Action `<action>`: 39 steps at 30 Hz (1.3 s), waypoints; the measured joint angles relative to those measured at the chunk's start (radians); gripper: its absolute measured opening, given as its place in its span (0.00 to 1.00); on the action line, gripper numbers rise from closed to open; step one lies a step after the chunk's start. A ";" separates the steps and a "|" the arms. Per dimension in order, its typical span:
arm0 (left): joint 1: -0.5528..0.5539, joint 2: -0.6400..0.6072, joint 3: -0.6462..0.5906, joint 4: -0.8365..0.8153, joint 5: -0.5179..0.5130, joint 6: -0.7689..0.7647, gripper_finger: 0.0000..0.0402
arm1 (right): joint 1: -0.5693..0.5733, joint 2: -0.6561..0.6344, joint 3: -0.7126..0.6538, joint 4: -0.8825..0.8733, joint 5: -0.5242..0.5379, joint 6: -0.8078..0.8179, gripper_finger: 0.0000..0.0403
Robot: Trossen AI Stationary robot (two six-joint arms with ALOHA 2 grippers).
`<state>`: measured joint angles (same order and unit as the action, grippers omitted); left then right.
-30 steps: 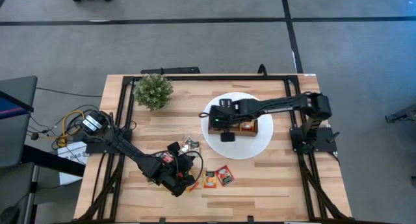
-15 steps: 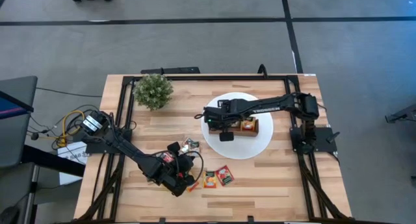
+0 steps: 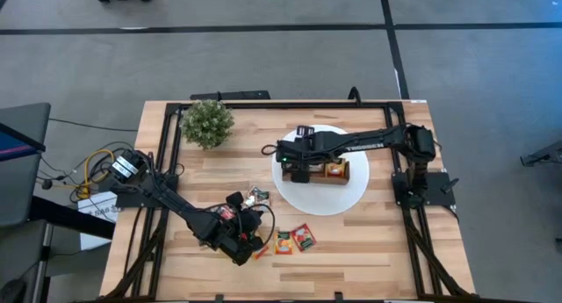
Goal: Pick & Place Tea
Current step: Put the red tea bag into the left section of the wooden organizer, then put the yellow tea bag into the right section of the wooden organizer
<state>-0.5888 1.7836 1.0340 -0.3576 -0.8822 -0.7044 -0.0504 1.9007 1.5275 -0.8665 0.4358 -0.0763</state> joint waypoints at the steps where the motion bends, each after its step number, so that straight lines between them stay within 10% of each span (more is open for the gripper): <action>1: 0.000 0.000 0.000 0.000 0.000 0.000 0.00 | 0.006 -0.014 -0.002 0.004 0.043 0.025 0.42; 15: -0.020 0.000 0.000 -0.038 -0.009 -0.048 0.00 | 0.410 -0.334 -0.491 0.460 0.247 0.342 0.19; 25: -0.017 0.000 0.000 0.227 0.098 0.190 0.03 | 0.805 -0.234 -0.631 0.828 0.310 0.539 0.12; 33: 0.006 0.000 0.000 0.319 0.240 0.155 0.28 | 0.862 -0.079 -0.631 0.908 0.349 0.570 0.08; 39: 0.039 0.001 0.000 0.270 0.285 -0.035 0.46 | 0.869 -0.197 -0.631 0.632 0.356 0.771 0.03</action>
<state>-0.5495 1.7842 1.0340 -0.0873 -0.5972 -0.7396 0.8182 1.7034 0.8967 -0.2344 0.7917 0.6950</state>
